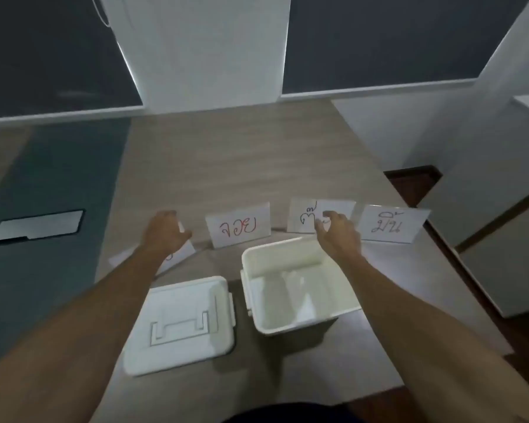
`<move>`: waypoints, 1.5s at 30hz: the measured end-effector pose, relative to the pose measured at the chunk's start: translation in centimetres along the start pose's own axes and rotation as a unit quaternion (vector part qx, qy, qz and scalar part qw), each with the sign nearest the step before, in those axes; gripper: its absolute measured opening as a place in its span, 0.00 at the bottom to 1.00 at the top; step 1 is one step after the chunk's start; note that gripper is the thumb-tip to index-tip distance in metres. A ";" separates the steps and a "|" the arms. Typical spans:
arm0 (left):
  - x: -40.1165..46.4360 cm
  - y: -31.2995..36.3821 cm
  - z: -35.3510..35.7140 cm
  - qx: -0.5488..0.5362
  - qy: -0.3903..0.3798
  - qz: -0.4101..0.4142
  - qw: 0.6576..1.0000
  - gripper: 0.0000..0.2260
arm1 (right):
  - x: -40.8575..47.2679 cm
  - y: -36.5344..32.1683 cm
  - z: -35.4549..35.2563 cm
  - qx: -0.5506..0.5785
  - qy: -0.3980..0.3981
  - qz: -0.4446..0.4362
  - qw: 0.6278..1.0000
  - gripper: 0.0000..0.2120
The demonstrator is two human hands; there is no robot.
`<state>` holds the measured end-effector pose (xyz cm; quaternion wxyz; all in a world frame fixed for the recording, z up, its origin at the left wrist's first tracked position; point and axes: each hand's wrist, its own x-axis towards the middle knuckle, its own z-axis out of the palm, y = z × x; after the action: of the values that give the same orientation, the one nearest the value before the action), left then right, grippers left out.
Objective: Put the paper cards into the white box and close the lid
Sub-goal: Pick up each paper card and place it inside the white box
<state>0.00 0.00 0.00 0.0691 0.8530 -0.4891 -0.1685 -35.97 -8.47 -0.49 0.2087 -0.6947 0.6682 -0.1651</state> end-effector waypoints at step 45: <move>-12.9 16.3 -1.4 -0.027 0.209 0.143 0.967 0.08 | -3.6 6.1 0.3 0.225 -0.121 0.101 0.961 0.18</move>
<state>-18.71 2.63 8.80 0.2165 0.7884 -0.5756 0.0120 -41.31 -4.99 -3.67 0.4544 -0.5731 0.6506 -0.2042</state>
